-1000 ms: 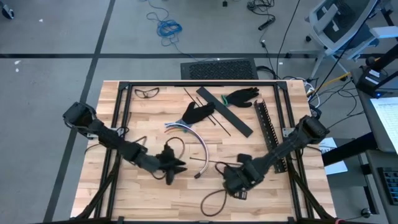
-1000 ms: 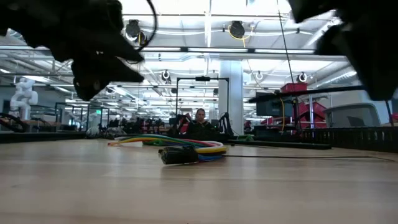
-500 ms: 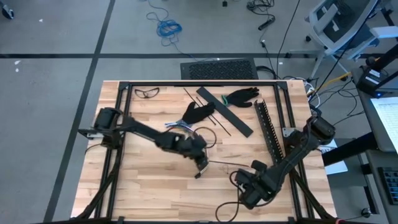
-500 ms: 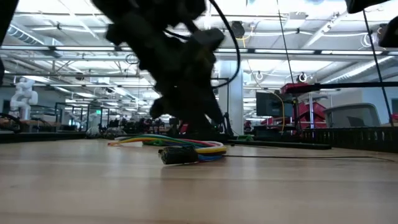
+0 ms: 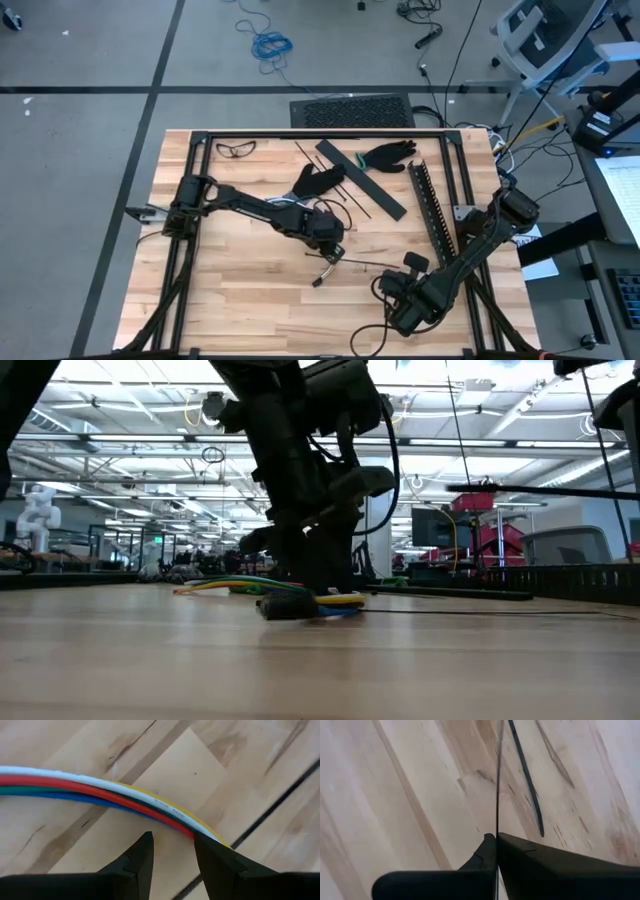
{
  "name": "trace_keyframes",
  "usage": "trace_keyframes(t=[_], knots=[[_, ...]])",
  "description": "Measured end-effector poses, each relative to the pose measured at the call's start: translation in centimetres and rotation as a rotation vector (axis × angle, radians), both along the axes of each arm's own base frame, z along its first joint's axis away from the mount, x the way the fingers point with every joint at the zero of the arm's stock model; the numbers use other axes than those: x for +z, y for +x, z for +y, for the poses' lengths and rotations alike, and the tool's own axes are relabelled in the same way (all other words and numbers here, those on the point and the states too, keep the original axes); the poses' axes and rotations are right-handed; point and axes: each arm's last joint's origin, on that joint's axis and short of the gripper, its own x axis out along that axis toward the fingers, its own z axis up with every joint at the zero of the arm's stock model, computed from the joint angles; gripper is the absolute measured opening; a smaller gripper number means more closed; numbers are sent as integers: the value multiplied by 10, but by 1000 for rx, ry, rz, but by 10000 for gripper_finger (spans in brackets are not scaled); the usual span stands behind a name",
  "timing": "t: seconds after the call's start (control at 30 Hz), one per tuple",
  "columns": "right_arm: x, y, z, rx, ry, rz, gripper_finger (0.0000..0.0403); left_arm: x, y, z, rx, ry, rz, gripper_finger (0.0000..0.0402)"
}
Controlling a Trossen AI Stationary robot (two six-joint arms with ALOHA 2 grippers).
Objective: Ziptie cables
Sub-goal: Wrap the black zip tie on the cable
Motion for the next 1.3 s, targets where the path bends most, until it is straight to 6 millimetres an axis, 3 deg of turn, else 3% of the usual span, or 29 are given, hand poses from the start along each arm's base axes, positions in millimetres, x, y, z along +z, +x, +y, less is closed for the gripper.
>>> trace_keyframes(t=[0.23, 0.37, 0.53, 0.67, 0.87, 1.07, 1.3], knots=[[-9, -8, -1, 24, -29, 33, 0, 42, 16, -10, -131, 10, -105, 141], [-10, -13, 1, 42, -32, 40, 0, 55, 13, -21, -549, 223, -55, 141], [-10, -17, 4, 34, -24, 35, 0, 49, -7, -25, -1043, 534, 204, 141], [-10, -19, 6, -13, -11, 17, 0, 44, -1, -27, -1297, 640, 134, 141], [-7, -18, 8, -76, 30, -22, 0, 38, 13, -31, -1486, 700, -4, 141], [-2, -17, 6, -110, 59, -55, 0, 15, 11, -34, -1712, 655, 36, 141], [4, -12, 1, -149, 78, -106, 0, -3, 20, -34, -1810, 789, 91, 141]])
